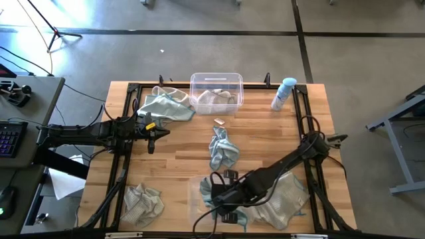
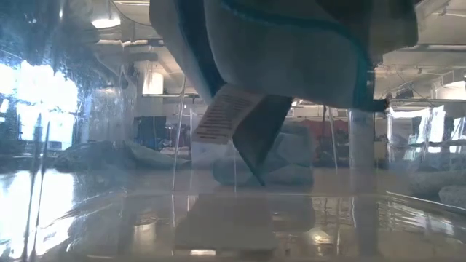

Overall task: Sort microfiber towel by color & place in baskets
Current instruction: Put the middle right blue towel into the bottom transparent bin, then put the top left blue towel into the bottom transparent bin

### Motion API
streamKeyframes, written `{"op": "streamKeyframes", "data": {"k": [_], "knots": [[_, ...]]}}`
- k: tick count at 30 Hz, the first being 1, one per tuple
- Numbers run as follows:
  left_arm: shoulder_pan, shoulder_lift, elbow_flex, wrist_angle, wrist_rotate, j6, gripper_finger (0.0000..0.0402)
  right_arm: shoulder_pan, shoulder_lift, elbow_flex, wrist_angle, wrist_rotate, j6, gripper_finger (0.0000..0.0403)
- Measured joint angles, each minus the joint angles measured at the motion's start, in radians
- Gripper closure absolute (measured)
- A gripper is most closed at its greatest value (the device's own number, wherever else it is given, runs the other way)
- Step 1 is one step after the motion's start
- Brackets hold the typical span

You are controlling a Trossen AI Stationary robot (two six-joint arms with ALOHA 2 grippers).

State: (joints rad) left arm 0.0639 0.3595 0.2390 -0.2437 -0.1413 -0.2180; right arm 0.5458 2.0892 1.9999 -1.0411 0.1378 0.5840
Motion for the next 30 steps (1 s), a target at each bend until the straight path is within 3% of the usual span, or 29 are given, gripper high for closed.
{"op": "streamKeyframes", "data": {"k": [15,19,30], "knots": [[0.0,0.0,0.0,-0.008,0.0,0.037,0.0401,-0.003,0.022,0.0,-0.001,0.016,-0.006,0.0351],[0.0,0.0,0.0,-0.008,0.0,0.037,0.0401,-0.003,0.044,-0.002,-0.026,-0.039,-0.002,0.0334],[0.0,0.0,0.0,-0.023,0.0,0.036,0.0402,-0.012,0.036,0.002,-0.038,-0.03,-0.028,0.0244]]}}
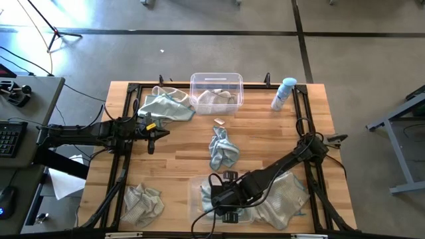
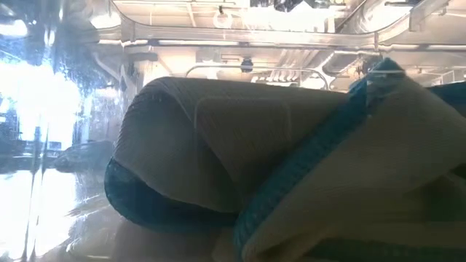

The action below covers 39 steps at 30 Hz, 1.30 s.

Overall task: Sort microfiber towel by color & place in baskets
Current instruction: Put the top left blue towel into the bottom transparent bin

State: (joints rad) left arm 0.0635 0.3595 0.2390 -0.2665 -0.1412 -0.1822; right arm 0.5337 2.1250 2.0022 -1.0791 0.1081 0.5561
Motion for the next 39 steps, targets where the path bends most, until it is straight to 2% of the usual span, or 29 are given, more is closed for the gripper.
{"op": "streamKeyframes", "data": {"k": [5,9,13,18,20,25,32,39], "knots": [[0.0,0.0,0.0,0.0,0.0,0.0,0.0402,-0.015,-0.006,0.001,-0.046,0.01,-0.015,0.0227],[0.0,0.0,0.0,0.0,0.0,0.0,0.0401,-0.019,-0.006,0.002,-0.073,0.042,-0.039,0.024],[0.0,0.0,0.0,0.0,0.0,-0.001,0.0401,-0.019,-0.006,0.002,-0.089,0.041,-0.066,0.029],[0.0,0.0,0.0,0.0,0.0,-0.001,0.0401,-0.016,-0.008,0.002,-0.095,0.04,-0.112,0.0382],[0.0,0.0,0.0,0.001,0.0,-0.001,0.0402,-0.015,-0.018,0.002,-0.098,0.047,-0.122,0.0395],[0.0,0.0,0.0,0.001,0.0,-0.002,0.0401,-0.011,-0.091,0.001,-0.112,0.144,-0.112,0.0393],[0.0,0.0,0.0,0.001,0.0,-0.002,0.0401,0.022,-0.202,0.0,-0.176,0.358,-0.105,0.0401],[0.0,0.0,0.0,0.002,0.0,-0.002,0.0401,0.071,-0.241,-0.001,-0.332,0.531,0.019,0.0402]]}}
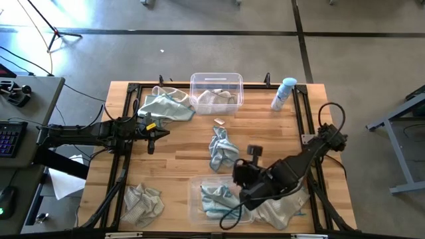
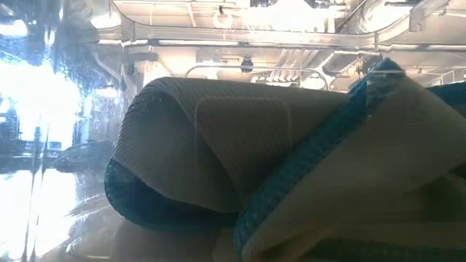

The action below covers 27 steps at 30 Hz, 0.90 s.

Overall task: Sort microfiber towel by color & place in baskets
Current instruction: Put the top left blue towel into the bottom transparent bin

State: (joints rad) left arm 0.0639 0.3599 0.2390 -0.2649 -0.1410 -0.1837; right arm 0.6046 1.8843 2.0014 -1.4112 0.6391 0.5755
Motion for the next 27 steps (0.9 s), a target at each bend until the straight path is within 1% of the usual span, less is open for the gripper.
{"op": "streamKeyframes", "data": {"k": [9,11,13,16,18,21,27], "knots": [[0.0,0.0,0.0,0.0,0.0,0.0,0.0401,0.071,0.0,-0.003,-0.163,0.104,0.205,0.0403],[0.0,0.0,0.0,0.0,0.0,0.0,0.0401,0.088,-0.012,-0.031,-0.151,0.12,0.22,0.0403],[0.0,0.0,0.0,0.0,0.0,0.0,0.0401,0.1,-0.038,-0.093,-0.14,0.126,0.264,0.0403],[0.0,0.0,0.0,0.0,0.0,0.0,0.0401,0.108,-0.112,-0.248,-0.125,0.128,0.382,0.0403],[0.0,0.0,0.0,0.0,0.0,0.0,0.0401,0.112,-0.184,-0.375,-0.069,0.129,0.451,0.0403],[0.0,0.0,0.0,0.0,0.0,0.001,0.0402,0.123,-0.326,-0.579,0.081,0.137,0.497,0.0403],[0.0,0.0,0.0,0.0,0.0,0.002,0.0402,0.117,-0.643,-0.973,0.416,0.137,0.497,0.0403]]}}
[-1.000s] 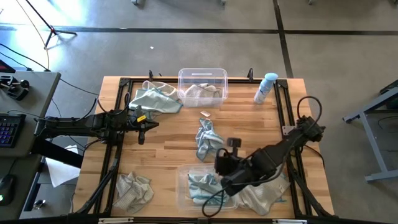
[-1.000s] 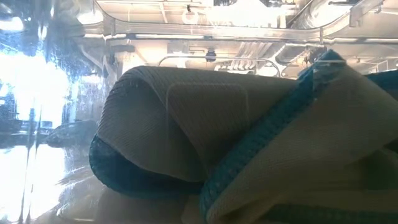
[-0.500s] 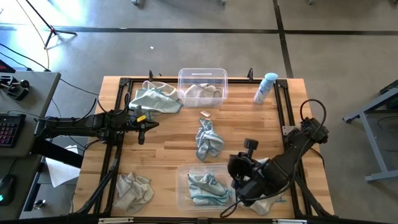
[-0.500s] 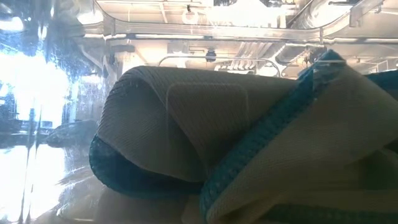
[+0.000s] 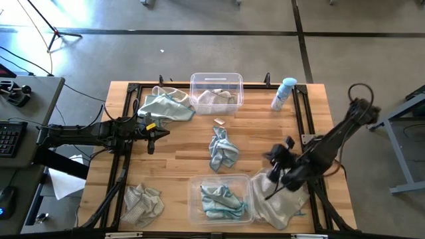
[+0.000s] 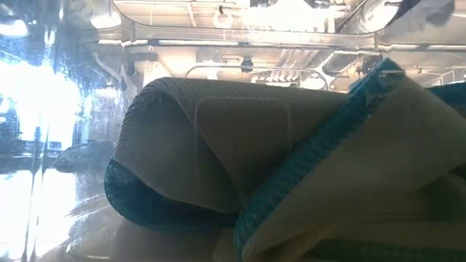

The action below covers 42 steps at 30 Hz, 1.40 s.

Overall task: Sort microfiber towel by color & place in baskets
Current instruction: Put the top left blue towel into the bottom transparent bin

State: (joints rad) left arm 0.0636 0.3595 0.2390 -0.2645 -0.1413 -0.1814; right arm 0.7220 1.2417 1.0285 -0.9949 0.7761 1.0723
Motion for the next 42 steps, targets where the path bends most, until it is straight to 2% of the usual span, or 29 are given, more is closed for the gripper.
{"op": "streamKeyframes", "data": {"k": [6,10,15,18,21,23,25,31,38,42], "knots": [[0.0,0.0,0.0,0.001,0.0,0.0,0.0401,-0.034,-0.269,-0.324,0.284,0.02,-0.098,0.0403],[0.0,0.0,0.0,0.001,-0.034,0.001,0.0398,-0.088,-0.396,-0.503,0.509,0.009,-0.214,0.0403],[0.004,0.0,0.0,0.001,-0.124,-0.009,0.0358,-0.186,-0.488,-0.641,0.717,-0.056,-0.395,0.0403],[0.026,0.0,0.0,0.001,-0.172,-0.027,0.0313,-0.255,-0.508,-0.664,0.763,-0.111,-0.48,0.0403],[0.07,0.004,0.0,0.008,-0.269,-0.062,0.0269,-0.31,-0.509,-0.665,0.771,-0.171,-0.547,0.0403],[0.11,0.016,0.018,0.004,-0.32,-0.067,0.0246,-0.335,-0.509,-0.665,0.78,-0.195,-0.585,0.0403],[0.156,0.041,0.053,-0.001,-0.328,-0.048,0.0232,-0.355,-0.509,-0.665,0.782,-0.212,-0.611,0.0403],[0.29,0.187,0.206,-0.074,-0.272,-0.034,0.0225,-0.388,-0.509,-0.665,0.782,-0.234,-0.629,0.0403],[0.43,0.424,0.368,-0.214,-0.255,-0.016,0.0225,-0.418,-0.509,-0.665,0.782,-0.235,-0.644,0.0403],[0.524,0.563,0.436,-0.258,-0.198,-0.001,0.0225,-0.433,-0.509,-0.665,0.782,-0.235,-0.658,0.0403]]}}
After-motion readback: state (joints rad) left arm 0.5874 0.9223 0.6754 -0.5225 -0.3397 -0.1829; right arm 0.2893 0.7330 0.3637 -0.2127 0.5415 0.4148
